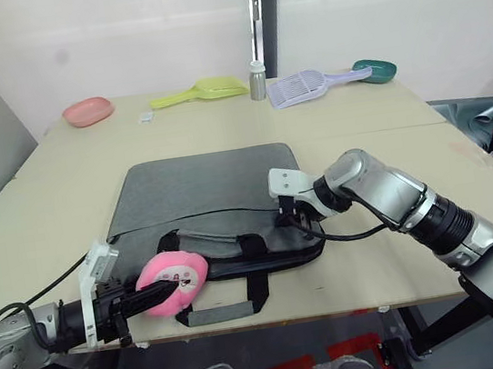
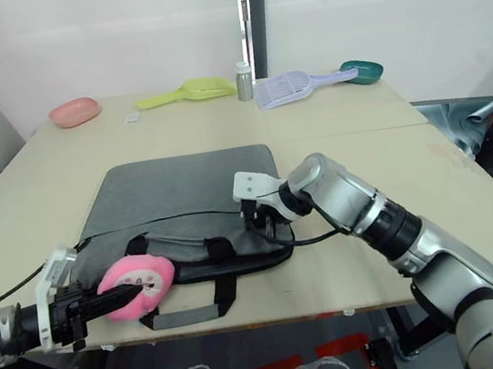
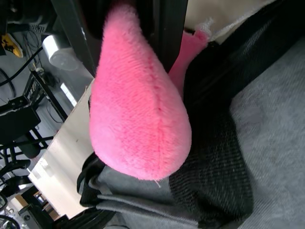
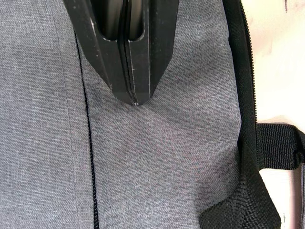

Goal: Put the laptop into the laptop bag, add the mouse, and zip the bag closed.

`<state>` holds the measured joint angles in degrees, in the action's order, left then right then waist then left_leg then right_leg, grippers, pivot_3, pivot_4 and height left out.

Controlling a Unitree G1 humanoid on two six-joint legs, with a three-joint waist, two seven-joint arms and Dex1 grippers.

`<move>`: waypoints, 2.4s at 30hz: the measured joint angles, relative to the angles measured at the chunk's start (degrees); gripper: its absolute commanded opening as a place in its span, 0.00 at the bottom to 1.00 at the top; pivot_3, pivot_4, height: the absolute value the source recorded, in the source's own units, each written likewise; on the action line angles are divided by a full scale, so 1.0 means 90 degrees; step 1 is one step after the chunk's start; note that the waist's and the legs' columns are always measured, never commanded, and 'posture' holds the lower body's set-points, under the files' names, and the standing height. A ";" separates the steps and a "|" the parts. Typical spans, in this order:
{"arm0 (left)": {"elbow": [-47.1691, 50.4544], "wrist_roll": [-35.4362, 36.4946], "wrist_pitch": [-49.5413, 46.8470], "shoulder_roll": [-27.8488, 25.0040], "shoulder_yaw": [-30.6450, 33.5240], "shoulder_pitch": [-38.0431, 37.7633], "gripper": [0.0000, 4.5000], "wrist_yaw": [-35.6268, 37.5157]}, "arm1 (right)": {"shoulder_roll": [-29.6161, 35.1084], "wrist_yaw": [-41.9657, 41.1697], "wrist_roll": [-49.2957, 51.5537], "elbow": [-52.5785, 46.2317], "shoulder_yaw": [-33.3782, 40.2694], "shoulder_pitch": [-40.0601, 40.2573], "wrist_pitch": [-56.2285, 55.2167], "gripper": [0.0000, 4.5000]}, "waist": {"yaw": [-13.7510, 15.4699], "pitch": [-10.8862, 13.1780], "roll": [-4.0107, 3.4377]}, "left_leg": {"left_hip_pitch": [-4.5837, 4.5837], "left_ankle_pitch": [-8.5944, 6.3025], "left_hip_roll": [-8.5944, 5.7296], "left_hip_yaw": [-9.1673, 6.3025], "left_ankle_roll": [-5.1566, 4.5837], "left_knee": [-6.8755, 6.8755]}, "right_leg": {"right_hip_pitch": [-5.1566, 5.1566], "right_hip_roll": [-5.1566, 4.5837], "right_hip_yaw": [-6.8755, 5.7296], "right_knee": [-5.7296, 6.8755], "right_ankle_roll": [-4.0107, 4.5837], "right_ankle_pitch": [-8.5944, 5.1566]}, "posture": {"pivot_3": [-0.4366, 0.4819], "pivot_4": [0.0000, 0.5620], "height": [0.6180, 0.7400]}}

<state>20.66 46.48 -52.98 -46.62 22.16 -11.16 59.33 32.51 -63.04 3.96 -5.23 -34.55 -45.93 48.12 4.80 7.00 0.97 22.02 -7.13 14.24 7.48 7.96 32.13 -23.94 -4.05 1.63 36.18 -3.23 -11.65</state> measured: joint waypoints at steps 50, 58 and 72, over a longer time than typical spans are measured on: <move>0.0418 0.1323 0.0318 -0.1189 0.1359 0.0480 0.89 0.0662 | -0.0226 -0.0275 0.0072 0.0635 0.0264 -0.0349 -0.0052 0.00 | -0.0103 0.0039 -0.0040 | 0.0002 0.0000 0.0001 0.0004 0.0004 -0.0016 | -0.0012 0.0002 0.0001 -0.0002 -0.0007 -0.0004 | 0.48 0.27 1.00; -0.0920 0.0504 0.1414 -0.1125 0.0798 0.1788 0.89 0.0916 | 0.0150 -0.0441 0.1668 -0.0129 0.2325 -0.0262 0.0829 0.00 | -0.0018 0.0063 -0.0046 | 0.0097 0.0003 0.0001 0.0005 0.0009 -0.0017 | -0.0088 0.0006 -0.0008 -0.0013 0.0003 0.0000 | 0.48 0.27 1.00; -0.2488 -0.1191 0.3120 -0.1163 -0.1275 0.2885 0.89 0.2785 | 0.2365 -0.0445 0.4427 -0.2402 0.5503 0.1613 0.2611 0.00 | 0.0232 0.0063 -0.0047 | 0.0092 -0.0009 0.0005 0.0010 0.0004 -0.0006 | -0.0092 0.0006 0.0001 0.0005 0.0007 -0.0004 | 0.48 0.27 1.00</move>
<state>-1.74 35.76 -24.91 -57.09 10.69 14.81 84.39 53.80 -67.04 43.81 -26.85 14.98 -31.42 71.62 6.88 7.57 0.55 22.84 -7.22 14.28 7.57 8.00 32.08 -24.77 -3.99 1.64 36.23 -3.17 -11.69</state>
